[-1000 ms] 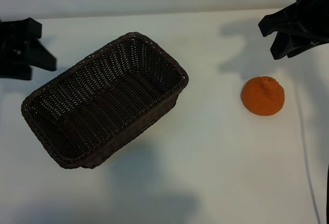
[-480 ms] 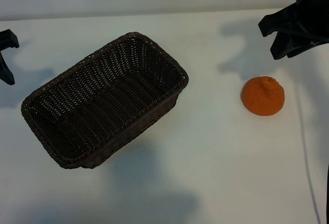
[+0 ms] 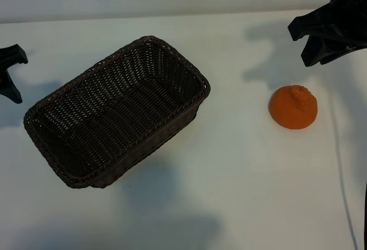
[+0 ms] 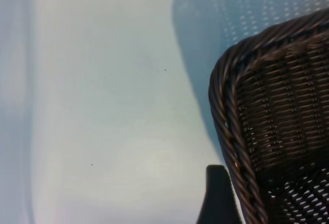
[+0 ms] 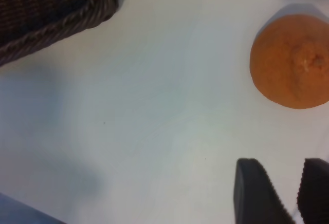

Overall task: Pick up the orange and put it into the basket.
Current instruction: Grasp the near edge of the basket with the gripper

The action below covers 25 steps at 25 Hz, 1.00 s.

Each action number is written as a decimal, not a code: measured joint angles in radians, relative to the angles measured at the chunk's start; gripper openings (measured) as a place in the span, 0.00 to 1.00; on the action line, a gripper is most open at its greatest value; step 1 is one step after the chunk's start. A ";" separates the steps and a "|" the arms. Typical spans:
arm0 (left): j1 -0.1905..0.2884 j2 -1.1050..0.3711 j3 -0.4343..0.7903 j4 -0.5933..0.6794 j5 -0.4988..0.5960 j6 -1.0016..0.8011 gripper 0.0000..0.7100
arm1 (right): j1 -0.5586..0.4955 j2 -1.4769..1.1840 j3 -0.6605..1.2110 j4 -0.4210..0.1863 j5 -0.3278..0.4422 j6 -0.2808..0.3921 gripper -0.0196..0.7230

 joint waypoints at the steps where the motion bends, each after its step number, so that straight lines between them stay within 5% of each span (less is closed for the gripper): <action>1: 0.000 0.000 0.001 0.000 -0.006 -0.008 0.76 | 0.000 0.000 0.000 0.000 0.000 0.000 0.36; 25: 0.000 0.001 0.276 -0.120 -0.323 -0.054 0.76 | 0.000 0.000 0.000 0.042 -0.001 0.007 0.36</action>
